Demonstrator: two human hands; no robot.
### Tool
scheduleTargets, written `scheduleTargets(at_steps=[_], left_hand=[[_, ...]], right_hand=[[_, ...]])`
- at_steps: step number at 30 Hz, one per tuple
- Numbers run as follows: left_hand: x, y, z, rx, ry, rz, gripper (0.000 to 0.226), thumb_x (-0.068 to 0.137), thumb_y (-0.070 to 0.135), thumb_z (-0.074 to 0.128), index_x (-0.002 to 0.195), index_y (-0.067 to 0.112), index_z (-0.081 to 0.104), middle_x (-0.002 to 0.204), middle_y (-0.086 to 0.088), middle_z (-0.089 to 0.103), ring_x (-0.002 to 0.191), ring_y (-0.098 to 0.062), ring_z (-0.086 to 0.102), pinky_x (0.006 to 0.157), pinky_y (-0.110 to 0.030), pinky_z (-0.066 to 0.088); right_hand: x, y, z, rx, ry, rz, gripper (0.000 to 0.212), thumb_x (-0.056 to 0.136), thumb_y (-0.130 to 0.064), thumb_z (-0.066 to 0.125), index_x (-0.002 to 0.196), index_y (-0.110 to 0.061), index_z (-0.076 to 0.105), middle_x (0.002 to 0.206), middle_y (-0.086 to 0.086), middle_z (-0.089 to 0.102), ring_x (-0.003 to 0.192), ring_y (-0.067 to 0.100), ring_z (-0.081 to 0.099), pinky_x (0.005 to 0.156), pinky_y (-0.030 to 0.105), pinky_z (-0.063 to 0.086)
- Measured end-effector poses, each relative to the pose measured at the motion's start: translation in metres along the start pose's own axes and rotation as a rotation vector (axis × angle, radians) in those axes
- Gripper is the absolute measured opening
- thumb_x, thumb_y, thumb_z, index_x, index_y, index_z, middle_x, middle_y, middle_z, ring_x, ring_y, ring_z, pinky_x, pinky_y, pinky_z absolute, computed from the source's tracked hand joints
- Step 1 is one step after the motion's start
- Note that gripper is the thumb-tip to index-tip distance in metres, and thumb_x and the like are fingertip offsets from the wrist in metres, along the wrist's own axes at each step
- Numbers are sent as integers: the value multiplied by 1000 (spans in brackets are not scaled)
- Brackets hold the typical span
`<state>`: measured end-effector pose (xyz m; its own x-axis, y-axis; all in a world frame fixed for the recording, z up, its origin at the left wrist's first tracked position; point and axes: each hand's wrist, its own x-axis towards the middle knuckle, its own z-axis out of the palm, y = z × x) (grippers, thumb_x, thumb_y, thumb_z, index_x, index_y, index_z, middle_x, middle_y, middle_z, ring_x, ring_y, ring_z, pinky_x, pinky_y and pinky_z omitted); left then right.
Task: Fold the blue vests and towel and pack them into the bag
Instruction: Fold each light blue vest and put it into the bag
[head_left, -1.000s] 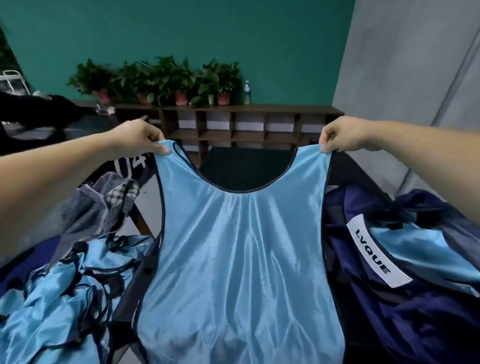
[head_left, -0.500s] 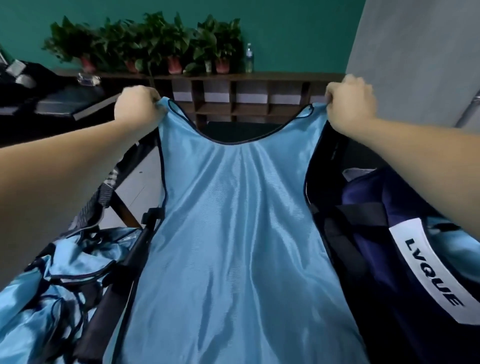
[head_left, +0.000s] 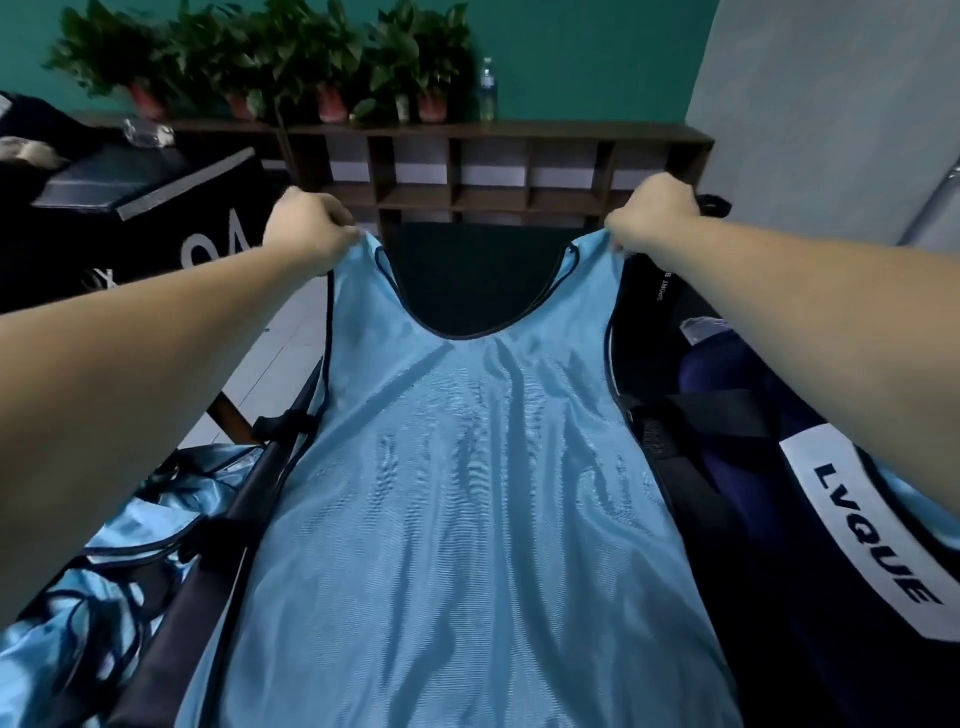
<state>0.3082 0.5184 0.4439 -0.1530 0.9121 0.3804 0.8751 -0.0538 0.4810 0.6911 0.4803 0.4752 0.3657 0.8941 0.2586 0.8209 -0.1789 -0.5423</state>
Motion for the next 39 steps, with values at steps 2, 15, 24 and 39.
scheduleTargets(at_steps=[2,15,24,39], left_hand=[[-1,3,1,-132,-96,-29,74,91,48,78,155,29,45,142,-10,45,117,-27,55,91,-37,52],[-80,-3,-33,-221,-295,24,48,98,42,74,140,26,56,124,0,66,115,-21,64,94,-33,46],[-204,-20,-75,-184,-370,19,21,95,35,77,113,28,67,106,0,71,83,-17,65,68,-33,48],[-348,-71,-89,76,-299,-139,34,90,38,79,91,13,56,79,-6,66,72,-19,59,56,-35,39]], right_hand=[[-1,-6,-1,20,-51,25,13,91,-11,66,101,-3,62,96,12,64,77,27,60,66,32,53],[-69,-7,-20,114,-374,30,38,93,-25,78,125,-8,65,121,14,65,102,32,63,88,41,56],[-188,8,-33,168,-375,-75,15,89,-17,76,103,-10,74,101,4,71,93,25,65,86,37,56],[-335,94,-34,-34,-180,-169,7,87,-23,63,85,-27,58,89,-3,70,89,30,66,80,43,56]])
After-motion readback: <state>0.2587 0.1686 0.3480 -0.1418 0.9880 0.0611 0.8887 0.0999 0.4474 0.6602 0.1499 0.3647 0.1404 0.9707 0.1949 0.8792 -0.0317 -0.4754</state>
